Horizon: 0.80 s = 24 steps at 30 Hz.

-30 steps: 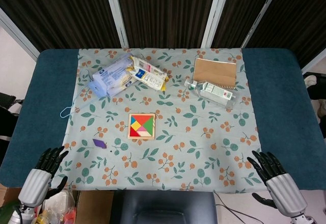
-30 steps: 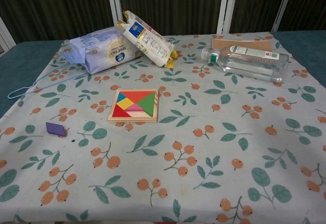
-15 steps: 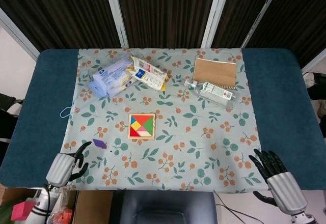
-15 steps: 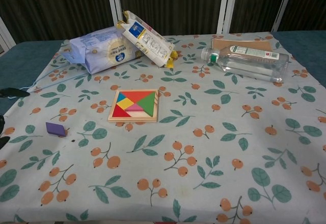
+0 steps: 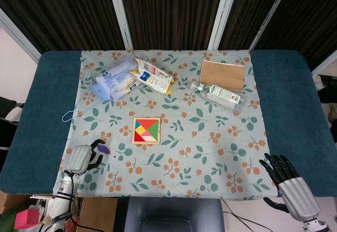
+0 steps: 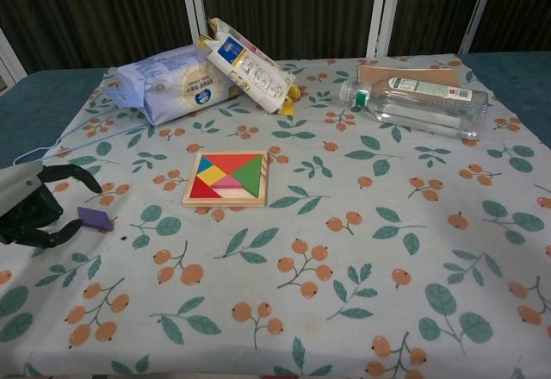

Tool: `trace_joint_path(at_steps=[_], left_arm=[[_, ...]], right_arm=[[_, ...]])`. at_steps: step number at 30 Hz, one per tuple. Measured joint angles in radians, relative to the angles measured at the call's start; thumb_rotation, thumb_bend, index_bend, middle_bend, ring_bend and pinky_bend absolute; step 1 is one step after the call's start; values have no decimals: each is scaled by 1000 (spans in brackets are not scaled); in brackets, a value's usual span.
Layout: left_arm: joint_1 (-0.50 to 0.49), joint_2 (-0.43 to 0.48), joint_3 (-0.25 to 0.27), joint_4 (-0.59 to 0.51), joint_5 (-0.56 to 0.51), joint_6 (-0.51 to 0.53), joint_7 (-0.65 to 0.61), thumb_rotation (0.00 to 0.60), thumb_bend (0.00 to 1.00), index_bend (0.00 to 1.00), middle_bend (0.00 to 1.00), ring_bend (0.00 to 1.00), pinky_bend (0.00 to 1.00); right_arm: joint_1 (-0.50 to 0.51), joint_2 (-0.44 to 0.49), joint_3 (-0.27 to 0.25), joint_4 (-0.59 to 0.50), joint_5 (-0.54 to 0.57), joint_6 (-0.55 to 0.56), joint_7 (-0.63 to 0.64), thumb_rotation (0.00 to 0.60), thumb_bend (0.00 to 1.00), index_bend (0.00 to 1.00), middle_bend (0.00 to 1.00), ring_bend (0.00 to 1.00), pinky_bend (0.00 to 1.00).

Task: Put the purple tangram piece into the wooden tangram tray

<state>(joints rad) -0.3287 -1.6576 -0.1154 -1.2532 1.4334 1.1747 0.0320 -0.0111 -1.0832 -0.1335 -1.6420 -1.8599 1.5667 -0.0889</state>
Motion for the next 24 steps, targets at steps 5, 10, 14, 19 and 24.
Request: trace_joint_path(at_steps=[5, 10, 14, 19, 24], left_arm=[[-19, -39, -7, 53, -29, -15, 27, 600, 398, 358, 1000, 1000, 1000], [-30, -56, -8, 83, -53, -26, 57, 600, 392, 346, 1000, 1000, 1000], [-34, -59, -5, 98, -63, -28, 78, 600, 391, 347, 1000, 1000, 1000], [-35, -57, 0, 107, -72, -26, 83, 600, 391, 362, 1000, 1000, 1000], [-38, -68, 0, 130, -77, -26, 72, 600, 385, 397, 1000, 1000, 1000]], right_arm=[[3, -2, 0, -3, 2, -9, -8, 600, 160, 0, 0, 0, 0], [4, -1, -3, -6, 1, -14, -12, 600, 160, 0, 0, 0, 0], [4, 0, -4, -7, 1, -15, -12, 600, 159, 0, 0, 0, 0], [5, -2, -4, -8, 1, -18, -17, 600, 160, 0, 0, 0, 0], [4, -3, -3, -10, 3, -17, -19, 600, 160, 0, 0, 0, 0]])
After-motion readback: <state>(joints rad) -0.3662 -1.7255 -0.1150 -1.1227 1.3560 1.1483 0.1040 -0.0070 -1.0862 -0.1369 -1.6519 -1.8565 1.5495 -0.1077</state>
